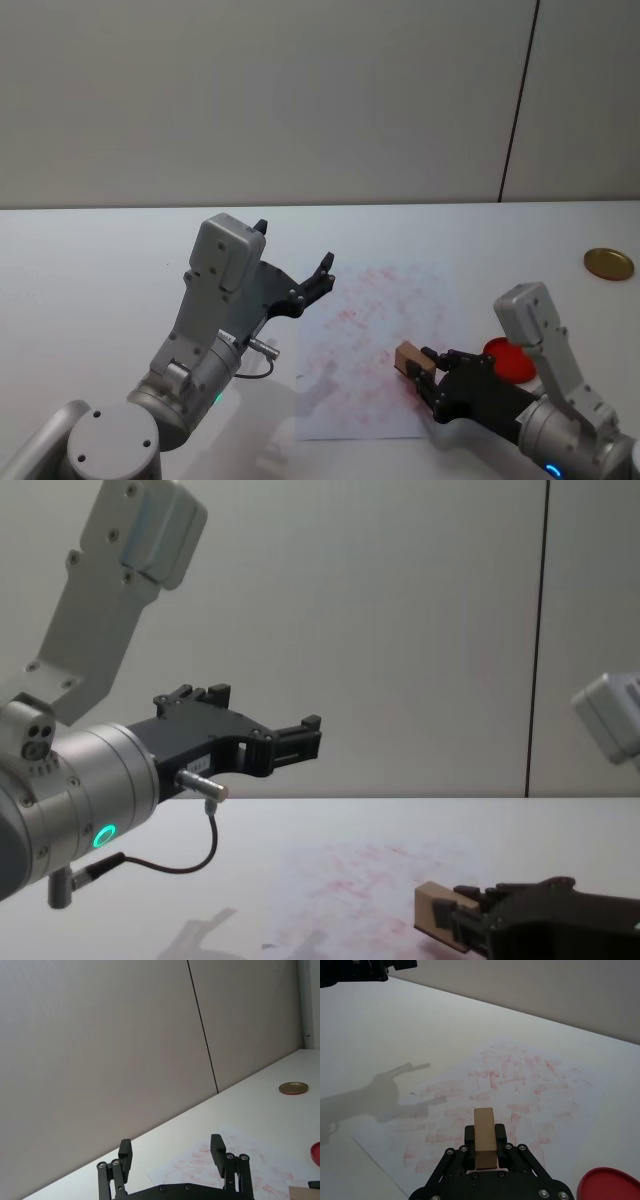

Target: Use the one hand to pick up the stamp and affix it onto the A4 paper.

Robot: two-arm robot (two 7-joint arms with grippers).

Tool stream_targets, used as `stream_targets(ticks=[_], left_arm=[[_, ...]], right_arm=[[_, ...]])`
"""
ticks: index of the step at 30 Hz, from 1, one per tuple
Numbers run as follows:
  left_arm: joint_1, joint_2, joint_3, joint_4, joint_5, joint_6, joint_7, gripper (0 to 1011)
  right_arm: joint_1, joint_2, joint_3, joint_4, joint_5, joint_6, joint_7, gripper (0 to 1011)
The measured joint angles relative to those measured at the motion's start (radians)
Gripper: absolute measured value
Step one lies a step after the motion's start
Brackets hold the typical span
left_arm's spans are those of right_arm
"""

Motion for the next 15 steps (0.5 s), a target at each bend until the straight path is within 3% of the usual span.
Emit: stream_targets(ticks=[15], left_arm=[[0.0,0.0,0.0,0.0,0.0,0.0,0.0,993]], right_arm=[[0.005,0.008,0.001,0.014,-0.003,0.027,0.016,219]])
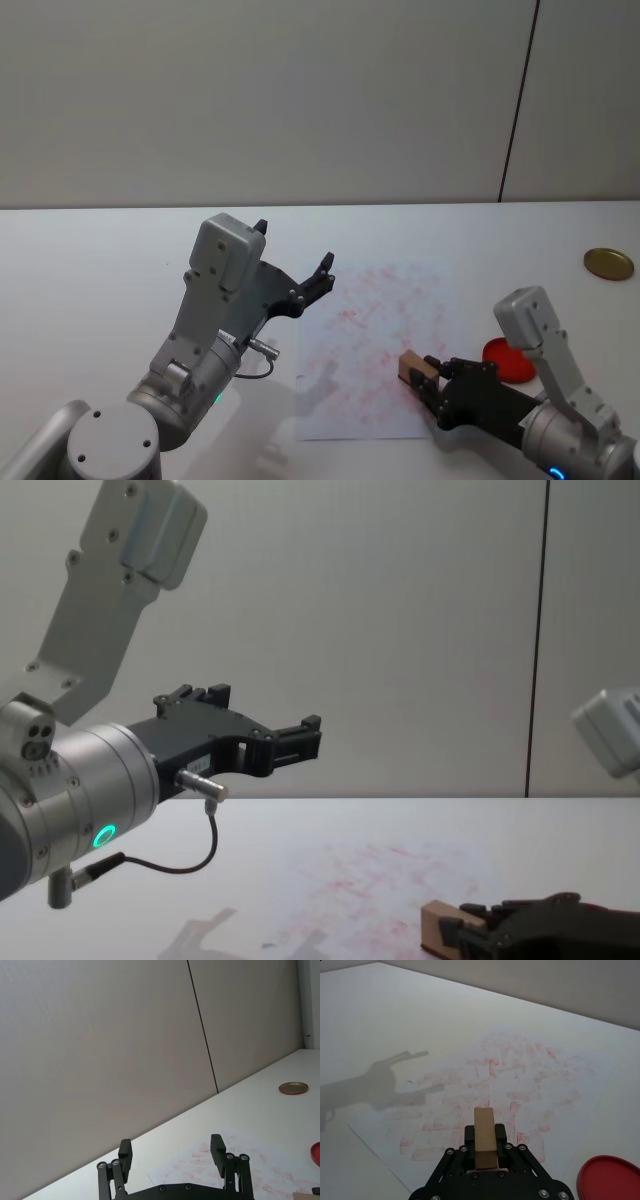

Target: Use the one hand to pick up the stamp and affix it onto the A4 paper.

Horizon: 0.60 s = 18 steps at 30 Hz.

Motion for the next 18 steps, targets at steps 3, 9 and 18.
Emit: stream_targets(ticks=[3,9,18], left_arm=[[0.0,0.0,0.0,0.0,0.0,0.0,0.0,993],[0.0,0.0,0.0,0.0,0.0,0.0,0.0,993],[0.0,0.0,0.0,0.0,0.0,0.0,0.0,993]], right_arm=[[0.002,0.001,0.0,0.002,-0.001,0.005,0.004,219],[0.005,0.003,0.0,0.007,-0.002,0.013,0.012,219],[0.006,0.005,-0.001,0.007,-0.002,0.019,0.015,219]])
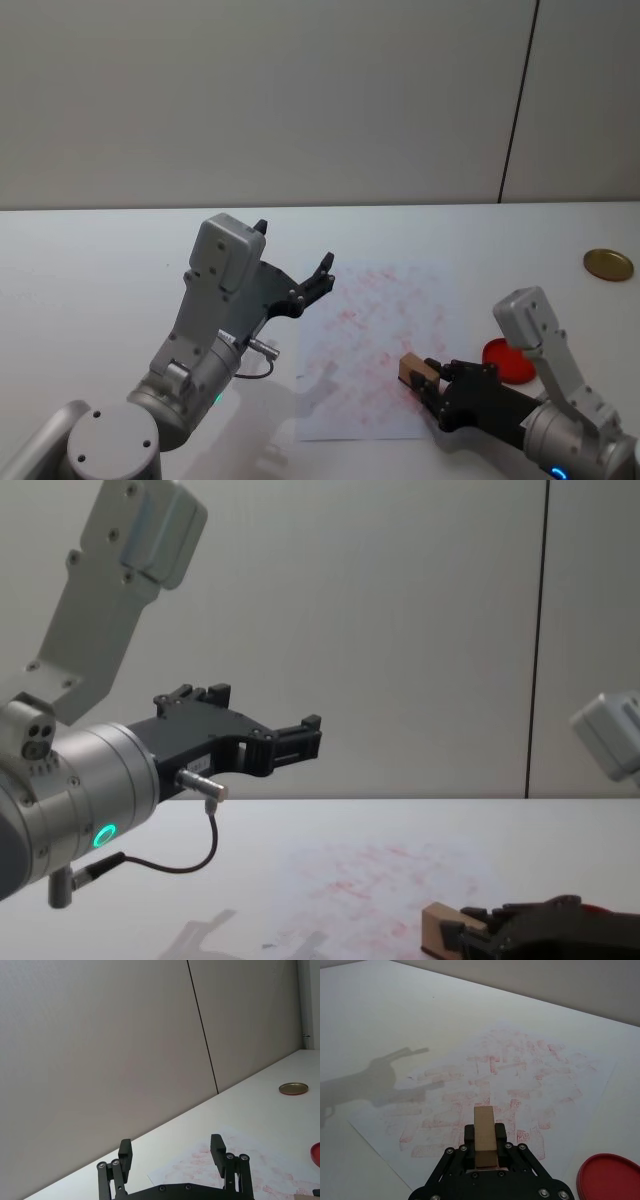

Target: Use the one hand to pick up the stamp and affix it onto the A4 paper.

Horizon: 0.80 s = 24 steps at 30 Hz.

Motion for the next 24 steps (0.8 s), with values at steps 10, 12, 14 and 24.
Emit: stream_targets(ticks=[10,12,14,24], left_arm=[[0.0,0.0,0.0,0.0,0.0,0.0,0.0,993],[0.0,0.0,0.0,0.0,0.0,0.0,0.0,993],[0.0,0.0,0.0,0.0,0.0,0.0,0.0,993],[0.0,0.0,0.0,0.0,0.0,0.0,0.0,993]], right_arm=[[-0.001,0.005,0.006,-0.016,0.022,-0.014,-0.014,219],[0.0,0.007,0.011,-0.024,0.032,-0.025,-0.023,219],[0.0,0.01,0.017,-0.033,0.044,-0.038,-0.035,219],[0.003,0.034,0.053,-0.063,0.081,-0.079,-0.088,219]])
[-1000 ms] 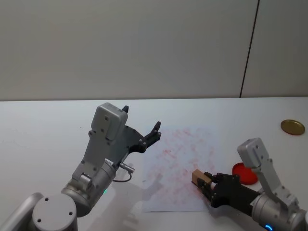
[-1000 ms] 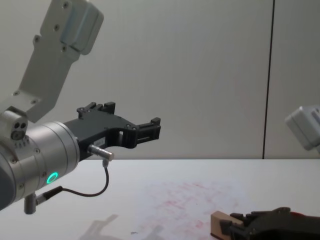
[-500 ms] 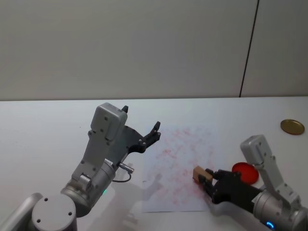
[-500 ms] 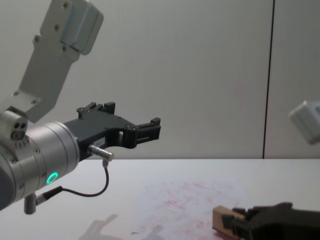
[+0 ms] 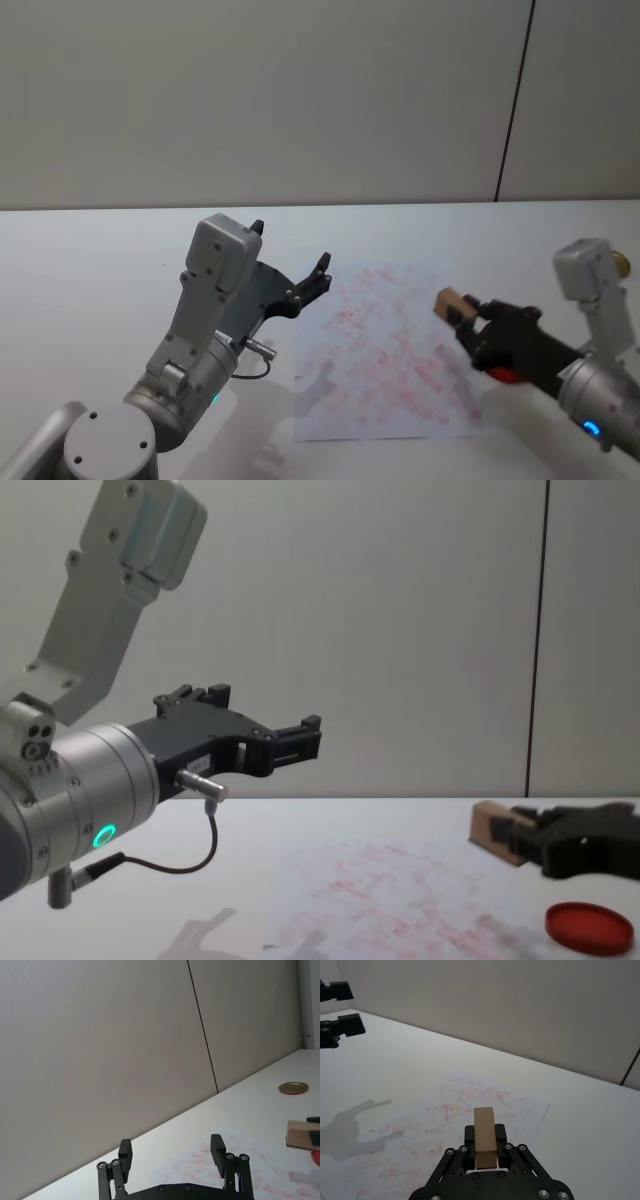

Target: Use the one hand to pick up the stamp and affix it onto the A4 paper.

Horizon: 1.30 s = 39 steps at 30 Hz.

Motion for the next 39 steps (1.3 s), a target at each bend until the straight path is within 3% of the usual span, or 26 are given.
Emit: stream_targets(ticks=[17,39], left_arm=[[0.0,0.0,0.0,0.0,0.0,0.0,0.0,993],[0.0,0.0,0.0,0.0,0.0,0.0,0.0,993]], right_arm=[[-0.02,0.051,0.044,0.001,0.015,0.014,-0.045,219],[-0.042,0.058,0.039,0.06,-0.003,0.021,-0.058,219]])
